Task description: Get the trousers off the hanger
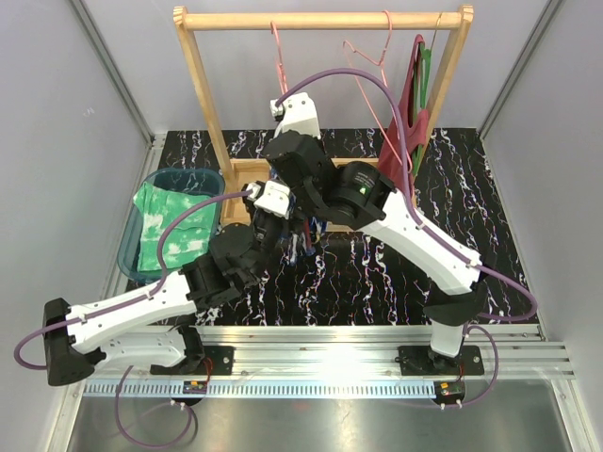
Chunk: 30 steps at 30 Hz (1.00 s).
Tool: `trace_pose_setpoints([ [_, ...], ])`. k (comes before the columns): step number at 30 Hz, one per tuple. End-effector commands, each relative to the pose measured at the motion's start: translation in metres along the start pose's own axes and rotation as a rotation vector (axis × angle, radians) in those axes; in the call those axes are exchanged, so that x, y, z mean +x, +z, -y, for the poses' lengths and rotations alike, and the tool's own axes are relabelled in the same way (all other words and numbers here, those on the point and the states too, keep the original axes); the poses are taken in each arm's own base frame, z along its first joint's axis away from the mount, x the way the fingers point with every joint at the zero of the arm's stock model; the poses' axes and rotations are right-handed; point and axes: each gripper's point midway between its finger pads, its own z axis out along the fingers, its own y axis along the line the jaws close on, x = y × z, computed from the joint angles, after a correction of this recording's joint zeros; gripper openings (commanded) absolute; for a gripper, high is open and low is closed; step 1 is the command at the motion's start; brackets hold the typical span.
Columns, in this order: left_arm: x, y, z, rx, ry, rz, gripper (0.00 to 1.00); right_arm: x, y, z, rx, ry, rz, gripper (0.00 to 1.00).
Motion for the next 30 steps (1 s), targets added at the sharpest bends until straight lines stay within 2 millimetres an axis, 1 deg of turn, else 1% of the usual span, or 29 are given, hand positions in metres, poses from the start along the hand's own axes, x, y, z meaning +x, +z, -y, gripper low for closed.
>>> trace_pose_setpoints([
  [1,-0.024,0.008,0.015,0.055,-0.105,0.085,0.71,-0.043,-0.022,0.004,-0.046,0.163,0.103,0.0],
  [3,-0.025,0.008,0.02,0.081,-0.11,0.096,0.72,-0.04,-0.021,0.002,-0.042,0.157,0.098,0.0],
  [4,-0.025,0.009,0.023,0.088,-0.112,0.099,0.71,-0.04,-0.02,0.003,-0.039,0.153,0.095,0.0],
  [5,-0.025,0.009,0.023,0.088,-0.113,0.101,0.67,-0.038,-0.019,0.002,-0.037,0.151,0.093,0.0],
  [6,-0.027,0.01,0.022,0.081,-0.114,0.105,0.55,-0.038,-0.02,0.001,-0.041,0.15,0.091,0.0],
  [7,-0.027,0.01,0.02,0.066,-0.114,0.102,0.51,-0.037,-0.019,0.002,-0.038,0.149,0.09,0.0],
  [8,-0.028,0.011,0.019,0.061,-0.115,0.104,0.5,-0.036,-0.02,0.002,-0.039,0.147,0.087,0.0],
  [9,-0.028,0.011,0.019,0.063,-0.112,0.105,0.5,-0.035,-0.019,0.001,-0.04,0.146,0.085,0.0],
  [10,-0.03,0.011,0.021,0.077,-0.109,0.108,0.6,-0.034,-0.018,0.001,-0.039,0.145,0.083,0.0],
  [11,-0.031,0.01,0.023,0.089,-0.11,0.11,0.64,-0.033,-0.017,-0.001,-0.038,0.142,0.08,0.0],
  [13,-0.033,0.009,0.03,0.131,-0.118,0.118,0.66,-0.03,-0.014,-0.002,-0.031,0.138,0.076,0.0],
  [17,-0.034,0.004,0.038,0.188,-0.126,0.129,0.66,-0.024,-0.008,-0.006,-0.026,0.125,0.062,0.0],
  [19,-0.035,0.004,0.035,0.178,-0.126,0.133,0.66,-0.022,-0.007,-0.006,-0.024,0.124,0.055,0.0],
  [20,-0.034,0.006,0.034,0.161,-0.122,0.129,0.59,-0.022,-0.007,-0.007,-0.03,0.126,0.054,0.0],
  [22,-0.03,0.011,0.026,0.1,-0.096,0.108,0.5,-0.022,-0.008,-0.007,-0.03,0.13,0.054,0.0],
  [23,-0.032,0.012,0.024,0.088,-0.093,0.106,0.45,-0.022,-0.007,-0.006,-0.029,0.127,0.054,0.0],
  [26,-0.034,0.013,0.021,0.072,-0.088,0.111,0.44,-0.023,-0.008,-0.007,-0.032,0.127,0.055,0.0],
  [29,-0.032,0.017,0.02,0.048,-0.076,0.102,0.35,-0.021,-0.008,-0.009,-0.037,0.124,0.051,0.0],
  [30,-0.034,0.018,0.018,0.043,-0.079,0.104,0.29,-0.021,-0.007,-0.009,-0.038,0.123,0.05,0.0],
])
